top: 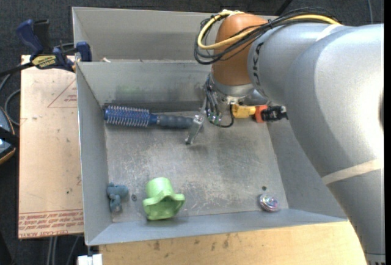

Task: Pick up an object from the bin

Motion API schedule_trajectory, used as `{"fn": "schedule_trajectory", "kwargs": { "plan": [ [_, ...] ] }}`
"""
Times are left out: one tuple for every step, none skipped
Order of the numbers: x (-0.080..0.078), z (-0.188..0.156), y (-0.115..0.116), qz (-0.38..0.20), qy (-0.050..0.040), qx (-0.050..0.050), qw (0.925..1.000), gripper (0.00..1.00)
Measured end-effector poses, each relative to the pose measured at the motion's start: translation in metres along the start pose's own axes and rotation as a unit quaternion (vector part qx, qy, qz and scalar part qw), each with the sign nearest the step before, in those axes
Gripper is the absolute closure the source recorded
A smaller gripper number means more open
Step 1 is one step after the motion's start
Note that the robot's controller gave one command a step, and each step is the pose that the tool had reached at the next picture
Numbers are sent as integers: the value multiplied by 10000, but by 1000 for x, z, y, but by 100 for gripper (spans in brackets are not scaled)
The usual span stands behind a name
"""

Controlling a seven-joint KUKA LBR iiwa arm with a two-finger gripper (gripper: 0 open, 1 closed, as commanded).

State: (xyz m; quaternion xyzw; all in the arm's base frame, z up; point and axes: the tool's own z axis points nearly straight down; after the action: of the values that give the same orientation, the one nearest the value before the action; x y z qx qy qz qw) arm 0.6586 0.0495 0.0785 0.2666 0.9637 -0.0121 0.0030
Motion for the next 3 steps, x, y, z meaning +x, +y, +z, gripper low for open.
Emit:
{"fn": "schedule_trajectory", "kwargs": {
  "plan": [
    [-1,0,-3,-24,10,-45,10000,0],
    [9,0,12,336,2,-37,9994,0],
    [14,-1,23,276,6,-142,9995,100]
  ]
}}
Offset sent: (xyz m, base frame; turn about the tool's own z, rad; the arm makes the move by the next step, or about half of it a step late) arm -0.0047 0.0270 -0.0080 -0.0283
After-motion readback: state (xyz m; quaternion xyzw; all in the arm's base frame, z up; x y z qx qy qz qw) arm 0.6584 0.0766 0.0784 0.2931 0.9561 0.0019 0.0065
